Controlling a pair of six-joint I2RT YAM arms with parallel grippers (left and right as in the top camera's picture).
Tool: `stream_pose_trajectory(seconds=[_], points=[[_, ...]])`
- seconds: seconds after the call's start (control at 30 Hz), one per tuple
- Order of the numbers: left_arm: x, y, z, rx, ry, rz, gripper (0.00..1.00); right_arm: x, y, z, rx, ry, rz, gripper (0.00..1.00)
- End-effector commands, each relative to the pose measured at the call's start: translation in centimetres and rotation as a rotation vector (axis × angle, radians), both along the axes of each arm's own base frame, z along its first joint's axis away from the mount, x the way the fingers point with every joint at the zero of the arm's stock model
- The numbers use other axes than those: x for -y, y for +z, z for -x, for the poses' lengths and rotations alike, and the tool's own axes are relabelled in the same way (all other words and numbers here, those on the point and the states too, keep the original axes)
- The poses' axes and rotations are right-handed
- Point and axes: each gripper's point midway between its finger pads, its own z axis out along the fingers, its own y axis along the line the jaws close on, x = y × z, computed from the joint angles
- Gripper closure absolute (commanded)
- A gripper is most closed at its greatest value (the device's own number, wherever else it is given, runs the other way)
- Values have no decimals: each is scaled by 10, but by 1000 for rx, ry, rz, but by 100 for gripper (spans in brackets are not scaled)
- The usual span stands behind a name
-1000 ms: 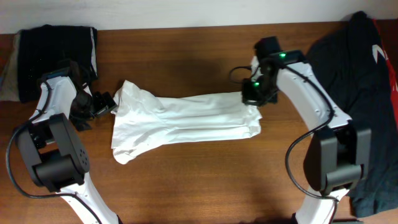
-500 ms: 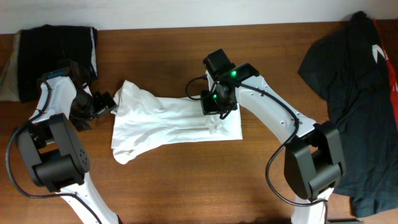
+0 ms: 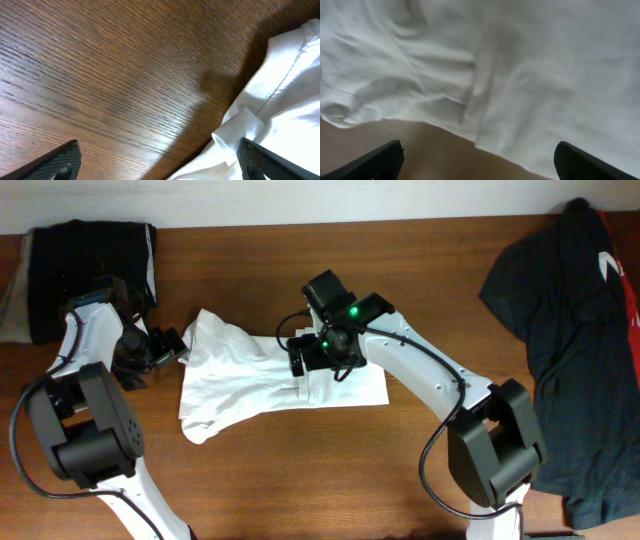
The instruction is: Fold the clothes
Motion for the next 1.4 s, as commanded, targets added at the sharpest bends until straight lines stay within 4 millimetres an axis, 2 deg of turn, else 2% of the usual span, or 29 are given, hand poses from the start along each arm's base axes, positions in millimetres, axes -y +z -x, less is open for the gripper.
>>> stream_pose_trajectory(seconds=[0.0,0.07,0.17,0.23,0.33,0.37,0.43,0.47,0.53,0.63,0.73,0.87,0.9,0.93,0.97,1.0,1.07,1.13,1.2,1.3,1.37], points=[[-2,15,-4,40,6,-1,1,25,14,-23,8,-65,-4,0],[-2,15,-4,40,6,-1,1,53,18,-38,16,-99,5,2],[-3,15,-6,48,6,-4,1,88,16,-51,15,-137,20,1],[-5,15,-9,61,6,-13,1,131,16,-67,16,-228,32,1],[-6,13,-19,103,-11,-14,1,220,14,-88,30,-426,80,1],[4,11,-25,135,-76,46,1,246,14,-90,25,-485,81,1],[23,9,-30,176,-166,153,0,281,14,-90,20,-562,83,1],[30,3,-32,190,-203,199,1,307,14,-89,17,-621,84,1],[45,-1,-36,225,-263,289,1,338,14,-86,16,-690,85,1],[53,-5,-35,231,-289,342,1,366,14,-81,13,-753,85,1],[56,-9,-21,168,-285,356,1,376,14,-79,12,-777,86,1],[56,-26,-8,92,-291,356,1,376,14,-79,12,-777,86,1],[58,-32,-6,75,-291,363,11,376,14,-79,12,-777,86,1],[61,-37,-4,61,-295,369,32,376,14,-79,12,-777,86,1],[63,-40,-3,53,-299,371,41,376,14,-79,12,-777,86,1],[68,-44,-2,42,-304,376,45,376,14,-79,12,-777,86,1],[77,-47,-4,40,-328,375,46,376,14,-79,12,-777,86,1],[82,-48,-6,45,-343,372,58,376,14,-79,12,-776,86,1],[87,-48,-8,48,-353,370,99,376,14,-79,12,-776,86,1],[80,-50,-8,36,-341,340,99,376,14,-79,12,-776,86,1],[58,-54,-4,-9,-286,251,99,376,14,-79,12,-776,86,1]])
